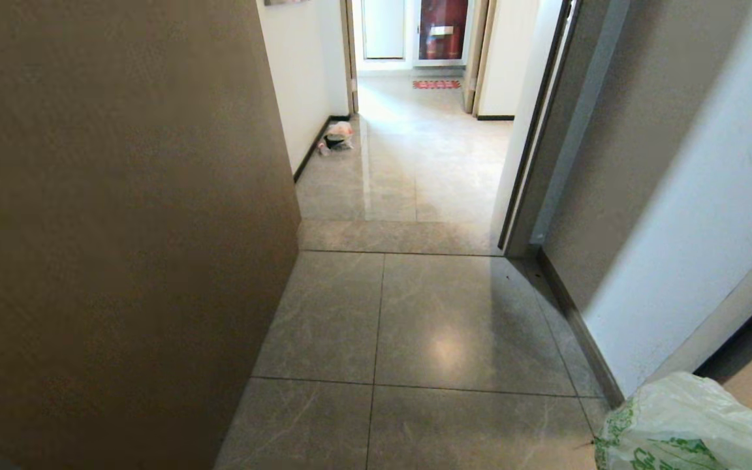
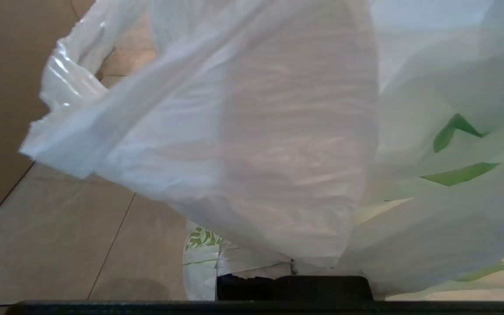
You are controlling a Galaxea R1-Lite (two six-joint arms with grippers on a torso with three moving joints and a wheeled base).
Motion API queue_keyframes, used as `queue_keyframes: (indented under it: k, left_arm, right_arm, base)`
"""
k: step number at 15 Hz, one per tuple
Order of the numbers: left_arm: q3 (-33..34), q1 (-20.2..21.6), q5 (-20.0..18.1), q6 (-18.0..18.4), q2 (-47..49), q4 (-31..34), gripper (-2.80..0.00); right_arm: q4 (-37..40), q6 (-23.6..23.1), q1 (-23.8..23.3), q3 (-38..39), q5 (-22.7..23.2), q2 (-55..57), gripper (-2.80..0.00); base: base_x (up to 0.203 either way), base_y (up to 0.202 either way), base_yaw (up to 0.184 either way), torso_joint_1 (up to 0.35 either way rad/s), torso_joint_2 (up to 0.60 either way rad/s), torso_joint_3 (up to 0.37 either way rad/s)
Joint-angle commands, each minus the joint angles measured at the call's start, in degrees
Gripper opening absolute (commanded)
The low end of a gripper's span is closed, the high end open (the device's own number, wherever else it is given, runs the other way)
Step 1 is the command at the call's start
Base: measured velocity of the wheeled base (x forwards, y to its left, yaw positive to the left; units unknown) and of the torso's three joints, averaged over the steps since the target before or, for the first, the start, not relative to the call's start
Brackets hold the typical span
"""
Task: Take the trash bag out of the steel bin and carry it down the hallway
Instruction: Put the trash bag at the door
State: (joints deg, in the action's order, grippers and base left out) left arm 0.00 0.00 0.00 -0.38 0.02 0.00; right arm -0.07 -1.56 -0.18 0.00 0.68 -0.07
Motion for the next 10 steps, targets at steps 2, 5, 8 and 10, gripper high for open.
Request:
queue_keyframes:
  k: [2, 5, 8, 10]
  left_arm:
    - [0.0, 0.0, 0.0, 0.0, 0.1, 0.0, -2.8]
    - [0.0, 0.0, 0.0, -0.1, 0.1, 0.0, -2.8]
    - [0.0, 0.0, 0.0, -0.1, 0.1, 0.0, -2.8]
    - [0.0, 0.1, 0.0, -0.1, 0.1, 0.0, -2.8]
  right_arm:
    - [0.0, 0.0, 0.0, 0.0, 0.0, -2.2, -2.8]
    - [0.0, 0.0, 0.1, -0.1, 0.0, -2.2, -2.8]
    - [0.0, -0.1, 0.0, 0.0, 0.0, -2.2, -2.8]
    - [0.0, 0.0, 0.1, -0.1, 0.0, -2.2, -2.8]
  base:
    - [0.19, 0.0, 0.0, 0.002, 0.0, 0.001]
    - [0.194, 0.0, 0.001, 0.002, 0.0, 0.003]
    - [0.192, 0.0, 0.003, 0.002, 0.0, 0.001]
    - [0.192, 0.0, 0.002, 0.002, 0.0, 0.001]
